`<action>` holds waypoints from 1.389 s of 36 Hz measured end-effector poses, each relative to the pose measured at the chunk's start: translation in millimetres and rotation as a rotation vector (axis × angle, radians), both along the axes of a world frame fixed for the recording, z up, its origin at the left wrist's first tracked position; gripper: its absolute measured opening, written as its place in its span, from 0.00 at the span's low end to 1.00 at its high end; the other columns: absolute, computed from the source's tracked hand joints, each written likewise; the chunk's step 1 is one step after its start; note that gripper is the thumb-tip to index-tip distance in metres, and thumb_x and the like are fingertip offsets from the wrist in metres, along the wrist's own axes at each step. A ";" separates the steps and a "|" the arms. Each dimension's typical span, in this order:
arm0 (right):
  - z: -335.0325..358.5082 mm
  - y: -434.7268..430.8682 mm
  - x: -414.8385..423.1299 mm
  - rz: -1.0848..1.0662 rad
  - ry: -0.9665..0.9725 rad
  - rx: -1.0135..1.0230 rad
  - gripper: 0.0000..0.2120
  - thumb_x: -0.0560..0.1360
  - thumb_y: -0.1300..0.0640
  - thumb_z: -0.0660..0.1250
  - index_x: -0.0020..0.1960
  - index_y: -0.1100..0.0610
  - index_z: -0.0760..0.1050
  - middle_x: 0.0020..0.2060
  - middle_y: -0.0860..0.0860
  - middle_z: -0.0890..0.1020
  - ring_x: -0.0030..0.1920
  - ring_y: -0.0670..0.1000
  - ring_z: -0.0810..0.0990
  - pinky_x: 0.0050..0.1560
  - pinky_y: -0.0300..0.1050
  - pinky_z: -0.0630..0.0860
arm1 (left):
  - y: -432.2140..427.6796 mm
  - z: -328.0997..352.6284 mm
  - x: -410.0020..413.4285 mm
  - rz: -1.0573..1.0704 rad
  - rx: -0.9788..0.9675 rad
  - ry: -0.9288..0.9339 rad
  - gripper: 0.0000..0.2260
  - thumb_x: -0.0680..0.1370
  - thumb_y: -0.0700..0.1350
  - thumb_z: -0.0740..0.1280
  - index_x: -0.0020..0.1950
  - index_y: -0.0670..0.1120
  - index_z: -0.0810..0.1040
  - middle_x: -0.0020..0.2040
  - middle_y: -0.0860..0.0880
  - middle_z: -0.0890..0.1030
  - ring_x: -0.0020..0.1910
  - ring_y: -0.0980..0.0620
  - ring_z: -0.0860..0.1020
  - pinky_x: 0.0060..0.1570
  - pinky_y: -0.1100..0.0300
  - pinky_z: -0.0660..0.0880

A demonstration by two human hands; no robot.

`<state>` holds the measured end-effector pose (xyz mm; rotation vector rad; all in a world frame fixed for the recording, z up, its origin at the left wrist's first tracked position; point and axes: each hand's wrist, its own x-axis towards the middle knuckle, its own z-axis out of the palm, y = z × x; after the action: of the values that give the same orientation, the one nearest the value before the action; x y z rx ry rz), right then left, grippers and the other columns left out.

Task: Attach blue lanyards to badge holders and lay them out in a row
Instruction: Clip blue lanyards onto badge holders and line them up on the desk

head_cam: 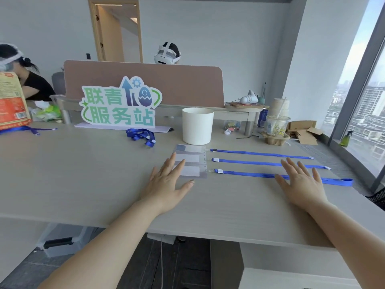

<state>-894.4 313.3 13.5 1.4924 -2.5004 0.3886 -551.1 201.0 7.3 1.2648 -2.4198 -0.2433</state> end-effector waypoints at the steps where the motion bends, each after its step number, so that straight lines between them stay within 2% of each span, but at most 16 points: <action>1: 0.7 -6.0 11.1 0.021 -0.012 -0.034 0.29 0.78 0.39 0.49 0.76 0.48 0.51 0.77 0.45 0.52 0.77 0.49 0.49 0.76 0.53 0.43 | -0.5 0.9 11.8 0.000 -0.011 0.019 0.30 0.79 0.63 0.52 0.77 0.59 0.44 0.75 0.60 0.33 0.75 0.59 0.39 0.74 0.53 0.38; 9: 6.2 -100.3 166.7 0.405 -0.095 -0.091 0.27 0.78 0.43 0.57 0.75 0.49 0.58 0.76 0.45 0.55 0.77 0.48 0.51 0.76 0.48 0.48 | -38.6 8.9 147.2 0.193 -0.044 -0.011 0.30 0.79 0.61 0.54 0.78 0.55 0.47 0.78 0.56 0.40 0.77 0.57 0.42 0.75 0.52 0.40; 14: 5.6 -172.6 281.5 0.631 -0.071 -0.059 0.22 0.76 0.46 0.62 0.69 0.49 0.67 0.71 0.45 0.68 0.72 0.49 0.64 0.73 0.45 0.53 | -65.8 2.1 260.1 0.363 -0.009 -0.018 0.31 0.79 0.60 0.57 0.78 0.53 0.51 0.78 0.55 0.46 0.77 0.55 0.47 0.75 0.52 0.44; 22: -0.8 -261.2 447.1 0.885 -0.098 -0.016 0.22 0.76 0.47 0.61 0.68 0.50 0.67 0.70 0.46 0.69 0.71 0.50 0.64 0.70 0.44 0.57 | -96.5 -11.6 406.6 0.638 0.010 0.096 0.25 0.79 0.52 0.64 0.73 0.44 0.65 0.76 0.48 0.62 0.75 0.52 0.58 0.70 0.62 0.49; 28: -6.3 -312.5 548.8 1.018 -0.094 0.038 0.25 0.77 0.43 0.59 0.71 0.52 0.65 0.72 0.48 0.66 0.72 0.51 0.62 0.70 0.45 0.58 | -134.4 -10.9 465.1 0.729 0.074 -0.007 0.29 0.79 0.57 0.60 0.76 0.45 0.59 0.78 0.48 0.56 0.77 0.52 0.52 0.72 0.58 0.46; 36: -10.8 -379.6 617.1 1.076 -0.137 0.081 0.26 0.77 0.40 0.57 0.71 0.51 0.64 0.72 0.47 0.65 0.73 0.51 0.61 0.70 0.46 0.57 | -188.9 -8.9 524.5 0.926 0.187 -0.168 0.38 0.75 0.69 0.51 0.78 0.48 0.49 0.79 0.50 0.45 0.77 0.52 0.45 0.74 0.52 0.45; 42: -14.0 -411.5 628.3 1.128 -0.174 0.042 0.25 0.76 0.40 0.59 0.69 0.50 0.66 0.69 0.46 0.69 0.71 0.49 0.63 0.70 0.44 0.58 | -240.4 -7.6 562.5 1.040 0.187 -0.152 0.42 0.73 0.72 0.48 0.78 0.48 0.44 0.79 0.51 0.41 0.77 0.52 0.39 0.74 0.47 0.40; 47: -16.7 -417.2 625.8 1.153 -0.332 -0.011 0.21 0.75 0.46 0.65 0.66 0.51 0.70 0.64 0.45 0.73 0.68 0.47 0.67 0.68 0.42 0.63 | -267.3 -8.6 575.7 1.048 0.206 -0.228 0.41 0.73 0.73 0.45 0.78 0.49 0.50 0.79 0.52 0.49 0.77 0.52 0.46 0.74 0.48 0.42; 49: -18.0 -419.0 625.6 1.136 -0.346 -0.003 0.21 0.75 0.47 0.65 0.65 0.51 0.70 0.64 0.46 0.74 0.67 0.48 0.68 0.68 0.43 0.64 | -264.6 -8.0 571.8 0.994 0.179 -0.244 0.37 0.74 0.72 0.46 0.77 0.51 0.56 0.78 0.52 0.55 0.77 0.52 0.52 0.74 0.50 0.47; 50: -18.8 -418.9 625.4 1.139 -0.349 -0.002 0.21 0.74 0.47 0.65 0.65 0.52 0.70 0.64 0.46 0.74 0.67 0.48 0.68 0.68 0.43 0.64 | -261.3 -7.2 568.8 0.960 0.143 -0.246 0.34 0.75 0.70 0.47 0.74 0.52 0.61 0.76 0.52 0.60 0.75 0.51 0.57 0.73 0.52 0.53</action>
<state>-268.9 -105.6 -5.4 2.9089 -1.5273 0.8459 17.7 -60.3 0.1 2.4467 -1.6991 0.0276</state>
